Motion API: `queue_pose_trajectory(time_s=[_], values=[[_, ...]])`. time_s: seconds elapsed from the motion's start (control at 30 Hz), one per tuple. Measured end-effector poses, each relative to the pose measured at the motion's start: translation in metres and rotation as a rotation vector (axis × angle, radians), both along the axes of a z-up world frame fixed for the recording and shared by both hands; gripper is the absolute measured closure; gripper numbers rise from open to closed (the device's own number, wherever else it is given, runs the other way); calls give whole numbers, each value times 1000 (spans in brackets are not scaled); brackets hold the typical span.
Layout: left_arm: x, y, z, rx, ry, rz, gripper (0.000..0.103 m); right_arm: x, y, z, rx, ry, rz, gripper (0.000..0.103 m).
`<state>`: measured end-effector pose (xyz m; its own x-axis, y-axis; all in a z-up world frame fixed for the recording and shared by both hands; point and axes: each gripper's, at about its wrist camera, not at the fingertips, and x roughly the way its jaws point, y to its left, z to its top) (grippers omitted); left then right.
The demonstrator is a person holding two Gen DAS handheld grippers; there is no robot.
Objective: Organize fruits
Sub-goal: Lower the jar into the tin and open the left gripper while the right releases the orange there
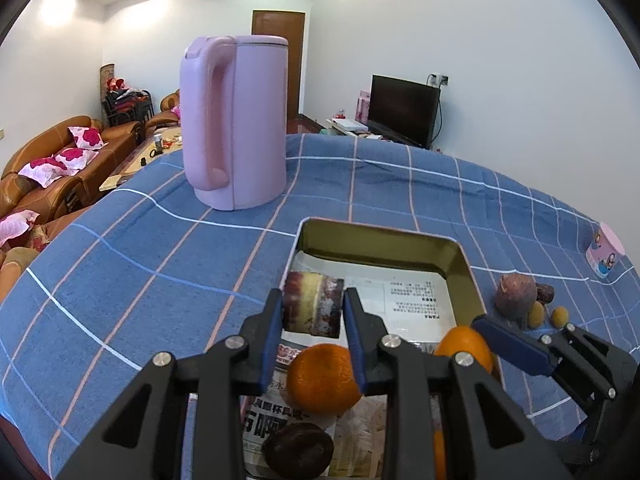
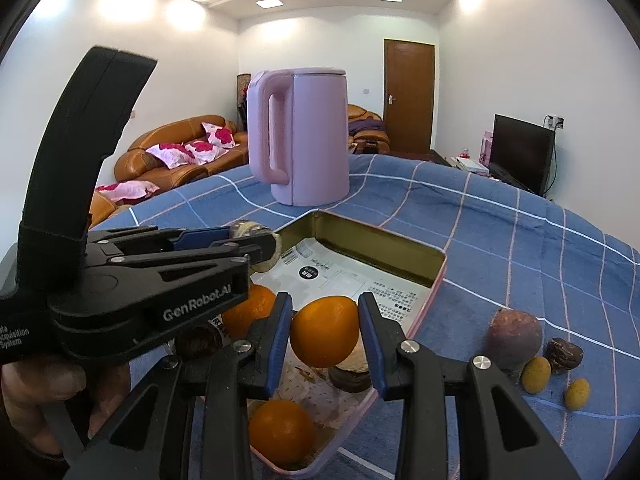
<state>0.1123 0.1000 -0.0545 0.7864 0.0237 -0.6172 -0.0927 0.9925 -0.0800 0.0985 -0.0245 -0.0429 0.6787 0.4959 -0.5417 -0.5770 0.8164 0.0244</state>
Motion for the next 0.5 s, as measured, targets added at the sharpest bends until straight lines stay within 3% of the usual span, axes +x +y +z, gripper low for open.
queue_pose_trajectory(time_s=[0.5], values=[[7,-5,-10,8,44,-15,72,6,7,-7,-33,54,22,66]])
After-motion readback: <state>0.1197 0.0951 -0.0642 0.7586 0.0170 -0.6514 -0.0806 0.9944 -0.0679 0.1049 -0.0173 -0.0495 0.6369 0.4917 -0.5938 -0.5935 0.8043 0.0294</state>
